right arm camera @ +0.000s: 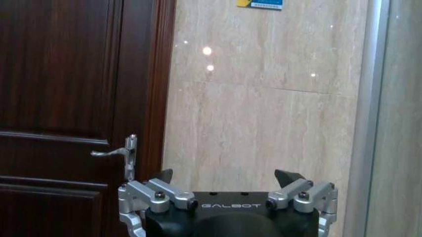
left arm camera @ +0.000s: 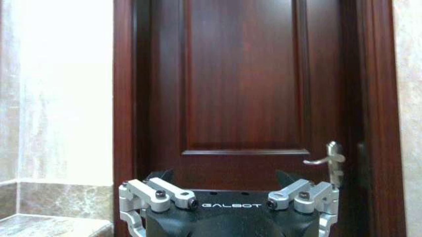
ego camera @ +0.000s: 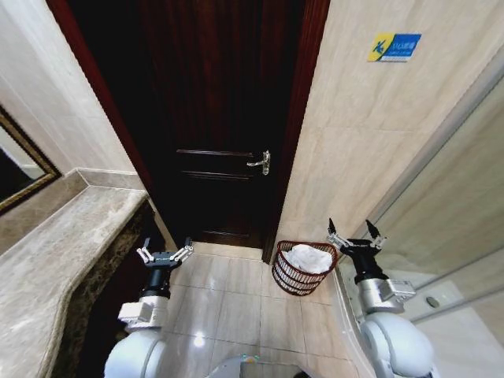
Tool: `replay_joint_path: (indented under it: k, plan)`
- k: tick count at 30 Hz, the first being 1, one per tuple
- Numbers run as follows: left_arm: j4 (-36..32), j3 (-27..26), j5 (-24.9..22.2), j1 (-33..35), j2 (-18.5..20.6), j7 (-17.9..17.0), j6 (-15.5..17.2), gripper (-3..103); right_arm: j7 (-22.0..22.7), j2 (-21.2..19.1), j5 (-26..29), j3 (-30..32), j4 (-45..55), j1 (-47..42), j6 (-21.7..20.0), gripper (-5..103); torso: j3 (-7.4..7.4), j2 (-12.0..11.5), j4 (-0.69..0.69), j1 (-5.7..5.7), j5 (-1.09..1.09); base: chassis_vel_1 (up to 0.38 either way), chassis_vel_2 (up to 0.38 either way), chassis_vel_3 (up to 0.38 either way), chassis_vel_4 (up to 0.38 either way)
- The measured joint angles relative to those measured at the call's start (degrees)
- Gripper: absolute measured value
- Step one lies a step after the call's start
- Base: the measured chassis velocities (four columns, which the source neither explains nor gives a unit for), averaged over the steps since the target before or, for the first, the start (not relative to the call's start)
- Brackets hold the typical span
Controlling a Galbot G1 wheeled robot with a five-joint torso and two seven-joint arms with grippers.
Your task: Discard the used towel into the hamper.
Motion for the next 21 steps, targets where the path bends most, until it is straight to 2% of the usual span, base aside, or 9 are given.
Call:
replay_joint_path:
  k: [2,6,13,21]
  plan:
    - [1.01,0.21,0.57,0.13,-0.32,-1.93,-1.71,100,-0.03,-0.16,-0.01,0.00,0.17,-0.45,-0.05,100,0.20,0.35,0.00,0.16,0.00,0.000,0.000,0.000,0.000]
    - [1.30,-0.28,0.75,0.76,-0.44,-2.75,-2.45,100,0.09,-0.39,-0.14,-0.49,1.93,-1.41,-1.80,100,0.26,0.46,0.00,0.21,0.00,0.000,0.000,0.000,0.000]
    - [0.36,-0.06,1.22,0.64,-0.95,-2.94,-2.43,100,0.35,-0.74,-0.52,-1.03,2.96,-1.70,-1.93,100,0.19,0.29,0.00,0.17,0.00,0.011,-0.013,-0.019,0.009]
    - [-0.76,0.21,2.43,1.43,-2.04,-2.89,-2.54,100,0.41,-1.26,-0.24,-0.28,4.17,-4.71,-0.72,100,0.02,0.02,0.00,0.00,0.00,0.127,-0.133,-0.148,0.143]
